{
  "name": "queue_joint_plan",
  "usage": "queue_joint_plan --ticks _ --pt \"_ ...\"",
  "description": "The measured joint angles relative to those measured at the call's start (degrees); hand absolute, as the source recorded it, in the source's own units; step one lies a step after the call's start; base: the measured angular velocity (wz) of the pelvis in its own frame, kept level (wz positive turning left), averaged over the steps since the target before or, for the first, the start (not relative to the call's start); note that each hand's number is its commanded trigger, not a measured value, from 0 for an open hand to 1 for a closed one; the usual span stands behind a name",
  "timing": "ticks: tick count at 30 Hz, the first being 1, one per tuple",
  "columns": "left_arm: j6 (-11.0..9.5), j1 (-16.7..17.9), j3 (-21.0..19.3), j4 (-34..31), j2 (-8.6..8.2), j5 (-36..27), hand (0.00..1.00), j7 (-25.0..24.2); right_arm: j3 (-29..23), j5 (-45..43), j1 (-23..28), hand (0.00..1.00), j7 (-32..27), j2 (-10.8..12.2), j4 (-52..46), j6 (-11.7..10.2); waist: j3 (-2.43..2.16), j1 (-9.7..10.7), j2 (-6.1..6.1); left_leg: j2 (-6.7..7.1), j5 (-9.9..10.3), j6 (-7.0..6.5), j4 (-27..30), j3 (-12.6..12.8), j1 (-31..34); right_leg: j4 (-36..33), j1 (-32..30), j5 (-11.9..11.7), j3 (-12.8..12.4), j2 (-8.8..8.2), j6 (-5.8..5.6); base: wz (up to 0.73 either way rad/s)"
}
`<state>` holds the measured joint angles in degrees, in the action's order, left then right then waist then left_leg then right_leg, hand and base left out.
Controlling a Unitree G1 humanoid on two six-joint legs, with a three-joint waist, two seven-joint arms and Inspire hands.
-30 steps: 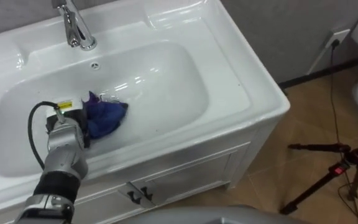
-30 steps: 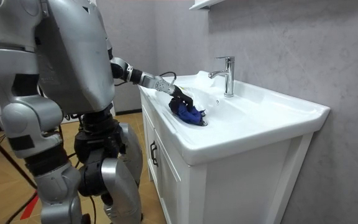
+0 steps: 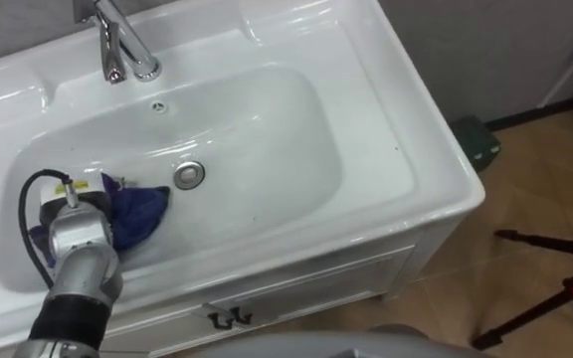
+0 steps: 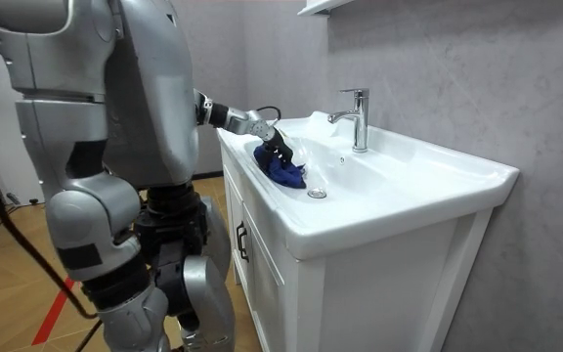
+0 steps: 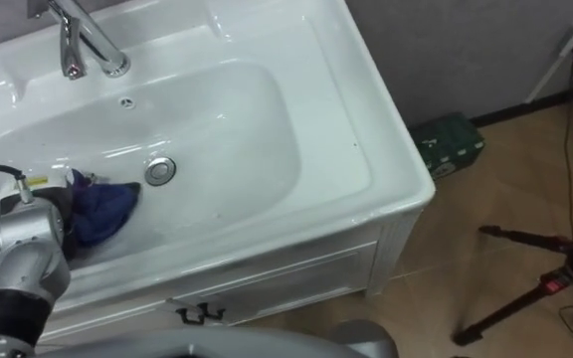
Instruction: Wipe basin
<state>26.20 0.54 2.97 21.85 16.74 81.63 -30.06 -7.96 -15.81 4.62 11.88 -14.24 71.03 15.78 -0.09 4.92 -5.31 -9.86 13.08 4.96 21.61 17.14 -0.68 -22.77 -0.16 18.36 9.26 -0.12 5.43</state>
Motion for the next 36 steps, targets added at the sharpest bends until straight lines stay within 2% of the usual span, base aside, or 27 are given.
queue_joint_plan --ticks 6,9,13,15,17,23,25,27,29,33,36 --pt "0.0 -0.1 0.0 -0.8 0.5 0.1 1.0 -2.2 -0.1 0.0 0.0 0.0 -1.2 -0.3 -0.5 -0.3 0.03 -0.1 -0.01 0.73 0.0 -0.02 -0.3 0.0 0.1 -0.1 -0.1 0.4 0.7 -0.85 -0.46 -0.01" --pt "0.0 -0.8 0.0 -1.6 1.48 0.1 1.0 -4.3 -0.2 -0.1 0.0 0.0 -1.1 -0.4 -0.3 -1.0 0.08 -0.1 0.59 1.1 0.0 -0.02 -0.5 -0.1 0.1 0.0 -0.3 0.6 1.4 -1.35 -0.82 0.1" --pt "-0.1 -1.9 0.0 -1.7 4.2 0.1 1.0 -6.9 -0.2 -0.4 0.4 0.0 -0.7 -1.1 -0.1 -1.5 -0.13 -0.2 0.57 1.37 0.0 -0.02 0.1 -0.2 0.4 -0.1 -0.4 0.8 2.0 -1.9 -1.1 0.07" --pt "-0.2 -2.0 0.0 -1.7 5.32 0.1 1.0 -7.1 -0.2 -0.6 0.9 0.0 -0.5 -1.4 -0.1 -1.5 -0.16 -0.2 0.33 1.65 0.0 -0.04 0.1 -1.6 0.3 -0.1 0.1 0.8 2.5 -2.04 -1.14 0.11" --pt "-0.4 -2.0 0.0 -1.8 6.13 0.1 1.0 -7.0 -0.2 -0.9 1.1 0.0 -0.3 -1.5 0.0 -1.5 0.02 -0.2 -0.03 1.75 0.0 -0.04 0.2 -2.5 0.3 -0.1 0.5 0.8 3.2 -2.09 -1.14 0.14" --pt "-1.7 -2.0 0.0 -1.3 6.75 0.0 1.0 -6.6 -0.6 1.1 0.9 0.0 1.2 -2.7 0.1 -3.2 0.6 -0.3 -1.12 1.8 0.0 -0.03 0.1 -3.5 0.6 -0.2 0.1 0.8 3.8 -2.09 -1.12 0.06" --pt "-1.7 -2.1 0.0 -1.1 6.9 -0.3 1.0 -6.3 -0.6 2.5 0.9 0.0 1.7 -3.1 0.0 -3.2 0.43 -0.5 -1.47 1.78 0.0 -0.03 0.2 -3.5 1.2 -0.4 -0.5 0.8 3.9 -2.13 -1.12 0.02" --pt "-1.7 -2.4 -0.6 0.0 6.94 -1.8 1.0 -5.1 -0.6 3.7 0.6 0.0 1.7 -3.4 0.1 -3.2 0.48 -1.0 -1.32 1.92 0.0 -0.04 0.3 -3.3 1.2 -1.5 -1.2 1.1 3.4 -2.31 -1.02 -0.1" --pt "-1.7 -3.5 -2.0 2.3 6.95 -5.4 1.0 -3.3 -0.5 4.8 0.7 0.0 0.9 -3.8 0.1 -3.2 0.42 -1.6 -1.26 2.03 0.0 -0.05 0.7 -3.3 1.2 -2.1 -1.3 1.4 2.6 -2.42 -0.95 -0.12" --pt "-1.9 -6.2 -4.8 6.5 7.0 -11.7 1.0 -0.7 -0.1 6.3 1.1 0.0 -1.1 -4.0 0.1 -3.3 0.25 -1.7 -0.95 2.06 0.0 -0.05 1.4 -3.6 1.4 -2.7 -1.0 1.7 3.1 -2.64 -0.84 0.06" --pt "-3.2 -7.4 -7.8 7.5 7.05 -14.4 1.0 1.2 -0.2 6.3 1.7 0.0 -1.6 -4.0 0.0 -3.3 -0.3 -2.2 0.17 2.13 0.0 -0.09 2.3 -3.8 3.0 -4.2 -2.8 2.0 2.9 -2.9 -0.76 0.03"
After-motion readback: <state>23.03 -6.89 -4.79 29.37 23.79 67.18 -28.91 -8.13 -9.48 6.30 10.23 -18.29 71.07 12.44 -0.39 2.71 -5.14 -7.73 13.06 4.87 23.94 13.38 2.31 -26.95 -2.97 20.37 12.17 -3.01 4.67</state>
